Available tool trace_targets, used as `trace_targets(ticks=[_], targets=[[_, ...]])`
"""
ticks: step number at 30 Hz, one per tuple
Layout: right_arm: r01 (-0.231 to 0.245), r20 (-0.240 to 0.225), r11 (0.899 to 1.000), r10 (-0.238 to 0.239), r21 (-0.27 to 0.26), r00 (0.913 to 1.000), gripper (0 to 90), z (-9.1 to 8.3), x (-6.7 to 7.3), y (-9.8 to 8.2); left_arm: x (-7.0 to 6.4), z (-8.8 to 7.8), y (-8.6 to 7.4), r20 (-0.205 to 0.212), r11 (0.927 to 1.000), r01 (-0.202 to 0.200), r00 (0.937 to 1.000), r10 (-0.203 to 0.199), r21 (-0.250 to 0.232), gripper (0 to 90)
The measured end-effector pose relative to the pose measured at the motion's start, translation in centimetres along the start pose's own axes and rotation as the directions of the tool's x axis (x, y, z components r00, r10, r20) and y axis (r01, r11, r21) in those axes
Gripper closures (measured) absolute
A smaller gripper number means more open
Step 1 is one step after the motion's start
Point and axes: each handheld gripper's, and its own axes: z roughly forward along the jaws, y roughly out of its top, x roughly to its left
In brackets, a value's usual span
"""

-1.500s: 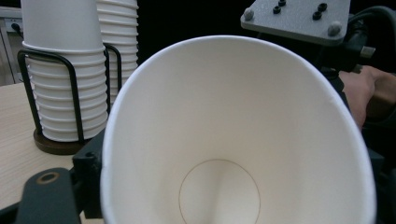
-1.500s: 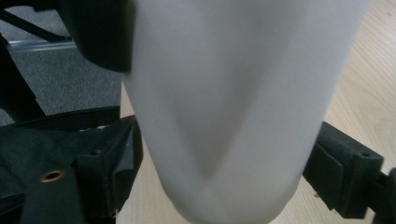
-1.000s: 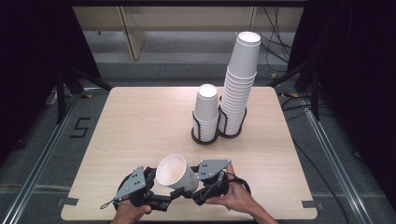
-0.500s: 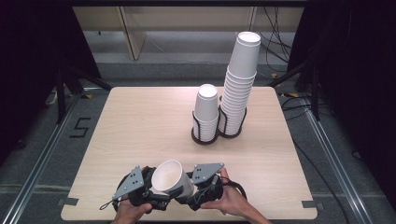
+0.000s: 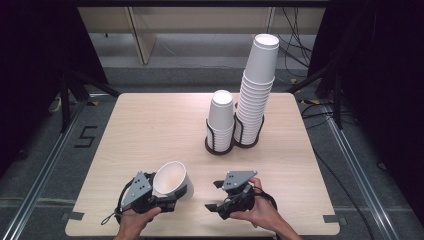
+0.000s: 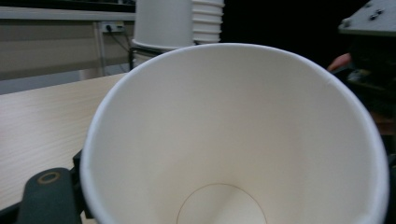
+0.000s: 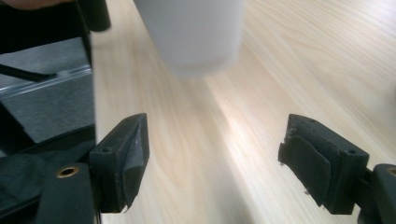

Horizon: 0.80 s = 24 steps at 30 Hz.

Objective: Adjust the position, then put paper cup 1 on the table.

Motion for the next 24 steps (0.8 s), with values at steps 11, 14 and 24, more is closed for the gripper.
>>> trace_targets(ticks=[11,14,24], targets=[[-0.072,0.102,0.997,0.069,0.023,0.9923,24.1,-2.6,-0.9,-2.7,1.7,1.1,0.3,-0.104,0.9973,-0.004,0.9945,0.012,0.074,16.4],[-0.073,0.117,0.997,0.07,0.024,0.9907,24.2,-3.0,-1.0,-3.3,2.4,1.5,0.6,-0.126,0.9969,0.0,0.992,0.01,0.078,16.4],[-0.097,0.145,0.995,0.092,0.026,0.9852,23.5,-4.1,-1.2,-4.3,5.0,2.5,1.3,-0.205,0.9972,0.011,0.9787,0.005,0.074,16.4]])
